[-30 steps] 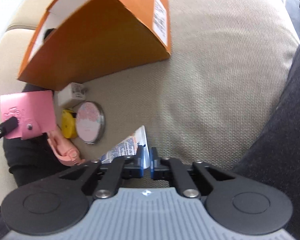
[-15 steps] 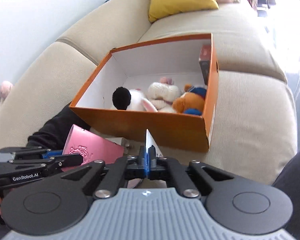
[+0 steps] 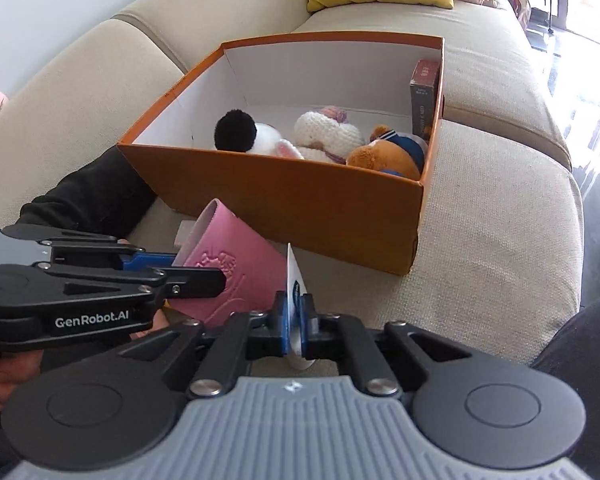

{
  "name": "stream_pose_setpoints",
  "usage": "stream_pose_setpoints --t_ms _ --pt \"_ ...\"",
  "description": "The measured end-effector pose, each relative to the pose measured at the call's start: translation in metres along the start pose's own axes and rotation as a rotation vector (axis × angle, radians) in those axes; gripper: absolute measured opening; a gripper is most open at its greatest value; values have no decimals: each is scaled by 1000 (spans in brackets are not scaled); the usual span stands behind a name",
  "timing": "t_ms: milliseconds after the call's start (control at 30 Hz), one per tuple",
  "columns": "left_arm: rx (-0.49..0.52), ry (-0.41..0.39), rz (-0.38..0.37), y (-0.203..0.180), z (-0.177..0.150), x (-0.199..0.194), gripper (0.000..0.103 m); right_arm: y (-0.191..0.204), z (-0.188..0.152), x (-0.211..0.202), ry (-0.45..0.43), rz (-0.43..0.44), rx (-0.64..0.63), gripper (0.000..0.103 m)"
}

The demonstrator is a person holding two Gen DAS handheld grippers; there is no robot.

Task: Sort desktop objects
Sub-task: 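Carry the wallet with the left gripper and packet with the right gripper into the box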

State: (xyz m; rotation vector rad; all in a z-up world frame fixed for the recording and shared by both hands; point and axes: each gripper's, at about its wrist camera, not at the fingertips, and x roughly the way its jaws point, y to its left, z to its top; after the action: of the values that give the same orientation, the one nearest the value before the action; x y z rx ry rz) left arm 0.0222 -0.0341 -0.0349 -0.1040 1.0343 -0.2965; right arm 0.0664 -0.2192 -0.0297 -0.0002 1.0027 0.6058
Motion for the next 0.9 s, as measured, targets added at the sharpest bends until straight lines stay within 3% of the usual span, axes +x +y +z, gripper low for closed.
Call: stream_pose_setpoints --t_ms 300,567,733,900 --pt "35 -63 -63 1 24 -54 19 -1 30 -52 -90 52 -51 3" --pt "50 -190 -78 5 81 -97 19 -2 80 -106 -299 46 -68 3" --pt "54 -231 -60 2 126 -81 19 -10 117 -99 -373 -12 -50 3" --pt "44 -219 -3 2 158 -37 19 -27 153 -58 -355 -58 3 3"
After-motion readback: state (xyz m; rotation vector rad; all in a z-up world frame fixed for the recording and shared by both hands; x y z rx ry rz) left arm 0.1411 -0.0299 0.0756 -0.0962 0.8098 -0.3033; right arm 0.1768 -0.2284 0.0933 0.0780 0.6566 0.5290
